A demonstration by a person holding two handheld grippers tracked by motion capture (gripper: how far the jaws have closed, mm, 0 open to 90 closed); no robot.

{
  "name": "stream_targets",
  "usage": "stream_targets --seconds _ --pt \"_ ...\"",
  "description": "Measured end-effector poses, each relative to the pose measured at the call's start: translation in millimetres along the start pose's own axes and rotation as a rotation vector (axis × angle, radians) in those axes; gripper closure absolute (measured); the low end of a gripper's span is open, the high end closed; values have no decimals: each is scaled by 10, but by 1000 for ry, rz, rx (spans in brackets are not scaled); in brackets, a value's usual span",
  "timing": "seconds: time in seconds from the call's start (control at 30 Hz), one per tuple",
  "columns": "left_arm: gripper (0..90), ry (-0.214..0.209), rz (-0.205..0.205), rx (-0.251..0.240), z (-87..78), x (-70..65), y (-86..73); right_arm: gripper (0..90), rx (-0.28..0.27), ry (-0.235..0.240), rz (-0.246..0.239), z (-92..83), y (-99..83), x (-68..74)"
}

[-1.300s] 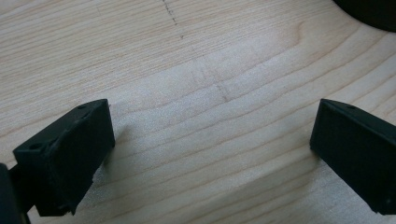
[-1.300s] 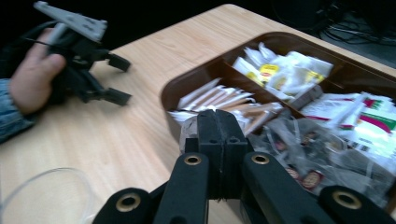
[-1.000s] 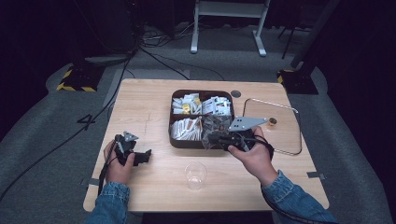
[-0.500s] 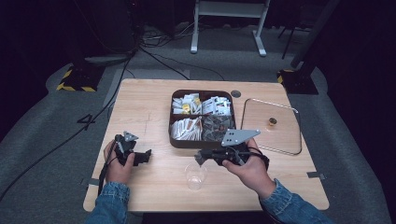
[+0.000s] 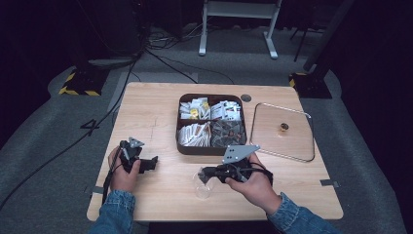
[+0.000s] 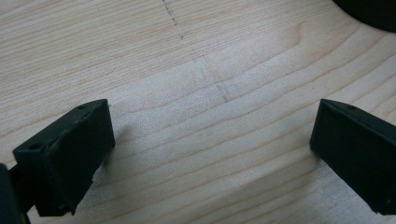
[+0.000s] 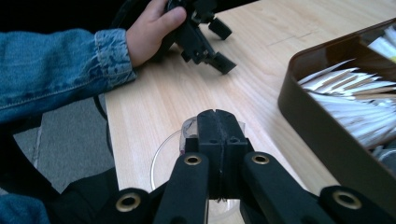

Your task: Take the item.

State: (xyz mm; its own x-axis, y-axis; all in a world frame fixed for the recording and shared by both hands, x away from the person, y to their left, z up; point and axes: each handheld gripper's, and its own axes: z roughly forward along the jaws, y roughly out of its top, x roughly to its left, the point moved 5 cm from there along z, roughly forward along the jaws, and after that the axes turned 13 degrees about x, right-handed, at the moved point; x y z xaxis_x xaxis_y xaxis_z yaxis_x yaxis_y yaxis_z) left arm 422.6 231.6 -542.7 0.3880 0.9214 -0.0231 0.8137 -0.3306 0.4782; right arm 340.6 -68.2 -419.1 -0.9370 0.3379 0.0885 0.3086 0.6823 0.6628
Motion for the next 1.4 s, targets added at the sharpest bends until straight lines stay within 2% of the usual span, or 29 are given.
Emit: stream_targets --seconds 0.5,0.57,0.7,0.77,0.9,1.4 --pt "1 0 0 0 0 0 0 899 78 7 -21 190 -111 56" --pt "1 0 0 0 0 0 0 810 84 1 -18 212 -121 62" --pt "2 0 1 0 0 0 0 644 57 17 2 214 -105 55" --pt "2 0 0 0 0 0 0 603 41 14 9 197 -85 44" --pt "2 0 0 0 0 0 0 580 22 18 27 165 -64 22" --pt "2 0 0 0 0 0 0 495 -39 -25 91 -43 27 -154"
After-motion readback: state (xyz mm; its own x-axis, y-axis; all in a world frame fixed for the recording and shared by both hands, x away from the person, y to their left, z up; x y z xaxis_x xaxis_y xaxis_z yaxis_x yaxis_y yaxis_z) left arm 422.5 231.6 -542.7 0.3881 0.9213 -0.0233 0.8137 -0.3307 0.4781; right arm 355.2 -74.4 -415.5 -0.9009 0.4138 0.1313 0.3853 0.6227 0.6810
